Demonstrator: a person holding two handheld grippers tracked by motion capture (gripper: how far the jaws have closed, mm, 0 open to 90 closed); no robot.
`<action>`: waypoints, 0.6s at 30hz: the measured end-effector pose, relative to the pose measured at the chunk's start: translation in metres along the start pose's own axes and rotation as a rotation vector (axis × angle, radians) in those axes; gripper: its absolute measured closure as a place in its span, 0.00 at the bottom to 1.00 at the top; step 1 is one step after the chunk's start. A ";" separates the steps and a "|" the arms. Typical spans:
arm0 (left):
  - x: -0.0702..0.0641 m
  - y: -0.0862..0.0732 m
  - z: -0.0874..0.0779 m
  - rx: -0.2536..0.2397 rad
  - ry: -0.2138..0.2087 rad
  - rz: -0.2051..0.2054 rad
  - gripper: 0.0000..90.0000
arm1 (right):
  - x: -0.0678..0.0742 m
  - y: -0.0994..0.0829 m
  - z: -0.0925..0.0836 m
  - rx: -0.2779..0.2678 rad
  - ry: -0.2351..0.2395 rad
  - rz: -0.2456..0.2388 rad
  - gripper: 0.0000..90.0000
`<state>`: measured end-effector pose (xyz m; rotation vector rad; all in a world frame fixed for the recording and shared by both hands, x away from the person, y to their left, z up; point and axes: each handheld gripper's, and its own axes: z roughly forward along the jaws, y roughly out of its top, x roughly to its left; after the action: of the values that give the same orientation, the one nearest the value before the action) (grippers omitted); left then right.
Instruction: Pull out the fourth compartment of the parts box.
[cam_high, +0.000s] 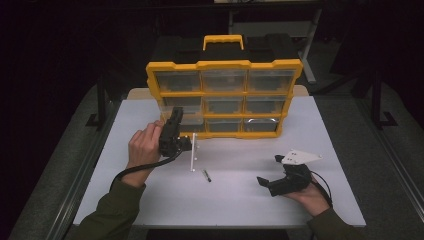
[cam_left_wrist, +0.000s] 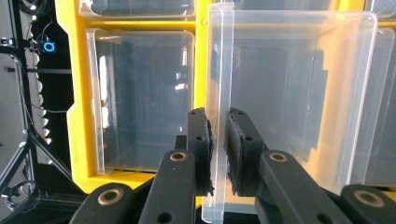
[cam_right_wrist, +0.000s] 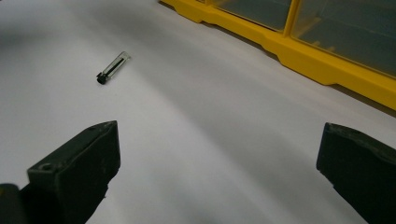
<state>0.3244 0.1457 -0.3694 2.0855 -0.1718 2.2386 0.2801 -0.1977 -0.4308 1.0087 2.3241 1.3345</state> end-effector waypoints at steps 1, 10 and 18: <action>0.000 0.000 -0.001 -0.002 0.002 -0.002 0.90 | 0.000 0.000 0.000 0.000 0.000 0.000 0.00; -0.002 0.001 -0.007 0.001 0.004 -0.002 0.90 | 0.000 0.000 -0.001 -0.002 0.000 0.000 0.00; -0.001 0.001 -0.016 0.003 0.002 0.006 0.90 | 0.000 0.000 -0.002 -0.008 -0.004 -0.001 0.00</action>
<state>0.3090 0.1464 -0.3717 2.0868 -0.1744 2.2461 0.2791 -0.1996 -0.4297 1.0063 2.3147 1.3393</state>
